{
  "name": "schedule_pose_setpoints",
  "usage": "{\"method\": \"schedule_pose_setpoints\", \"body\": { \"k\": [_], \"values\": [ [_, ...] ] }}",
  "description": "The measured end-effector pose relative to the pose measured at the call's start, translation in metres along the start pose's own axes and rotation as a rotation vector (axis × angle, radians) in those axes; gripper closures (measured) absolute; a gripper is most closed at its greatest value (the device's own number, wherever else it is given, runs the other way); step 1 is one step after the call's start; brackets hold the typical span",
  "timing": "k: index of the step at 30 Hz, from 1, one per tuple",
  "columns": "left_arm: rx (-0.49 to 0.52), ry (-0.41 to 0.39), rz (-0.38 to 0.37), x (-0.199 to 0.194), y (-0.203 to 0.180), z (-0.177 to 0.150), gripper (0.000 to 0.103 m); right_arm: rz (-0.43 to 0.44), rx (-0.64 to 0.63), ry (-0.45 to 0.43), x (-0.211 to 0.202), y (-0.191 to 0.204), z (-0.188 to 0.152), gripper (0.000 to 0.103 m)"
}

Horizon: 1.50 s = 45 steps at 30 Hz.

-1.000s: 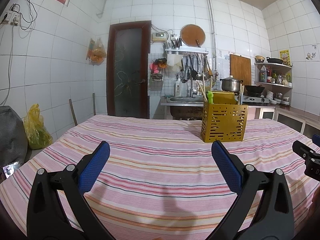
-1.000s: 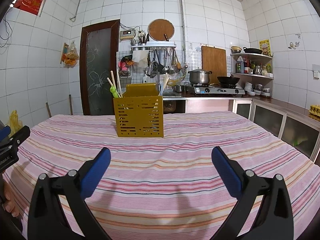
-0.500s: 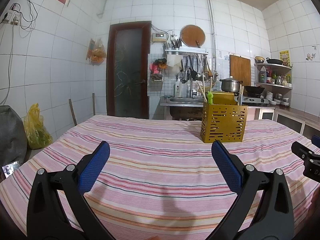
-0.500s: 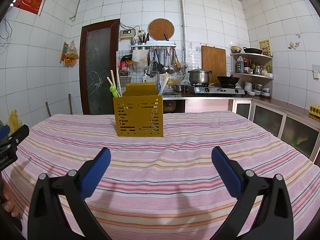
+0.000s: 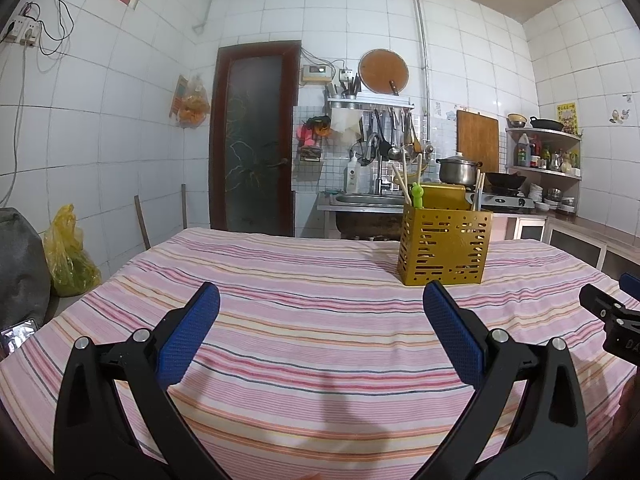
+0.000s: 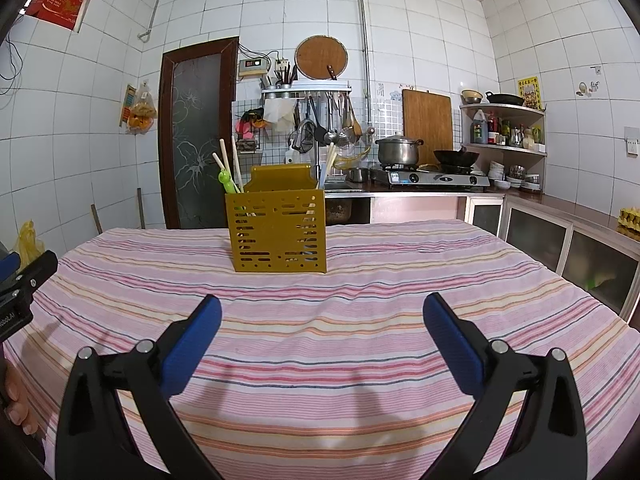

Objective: Organize utensils

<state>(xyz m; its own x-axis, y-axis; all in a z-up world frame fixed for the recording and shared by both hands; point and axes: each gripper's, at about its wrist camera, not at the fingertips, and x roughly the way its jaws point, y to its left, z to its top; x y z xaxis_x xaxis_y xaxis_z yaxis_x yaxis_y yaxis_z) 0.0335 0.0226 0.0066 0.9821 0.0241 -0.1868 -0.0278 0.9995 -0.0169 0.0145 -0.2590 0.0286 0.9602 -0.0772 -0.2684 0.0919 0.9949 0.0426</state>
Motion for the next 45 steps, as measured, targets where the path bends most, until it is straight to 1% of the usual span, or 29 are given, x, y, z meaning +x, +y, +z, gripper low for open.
{"method": "schedule_pose_setpoints", "body": {
  "k": [12, 45],
  "values": [
    [0.0, 0.004, -0.016, -0.0011, 0.0011, -0.0012, 0.005, 0.0, 0.0, 0.0, -0.0003, 0.0, 0.0003, 0.005],
    [0.001, 0.014, -0.017, 0.0012, -0.0002, -0.0014, 0.005, 0.0, 0.005, 0.003, 0.001, 0.0002, 0.0001, 0.005]
  ]
}}
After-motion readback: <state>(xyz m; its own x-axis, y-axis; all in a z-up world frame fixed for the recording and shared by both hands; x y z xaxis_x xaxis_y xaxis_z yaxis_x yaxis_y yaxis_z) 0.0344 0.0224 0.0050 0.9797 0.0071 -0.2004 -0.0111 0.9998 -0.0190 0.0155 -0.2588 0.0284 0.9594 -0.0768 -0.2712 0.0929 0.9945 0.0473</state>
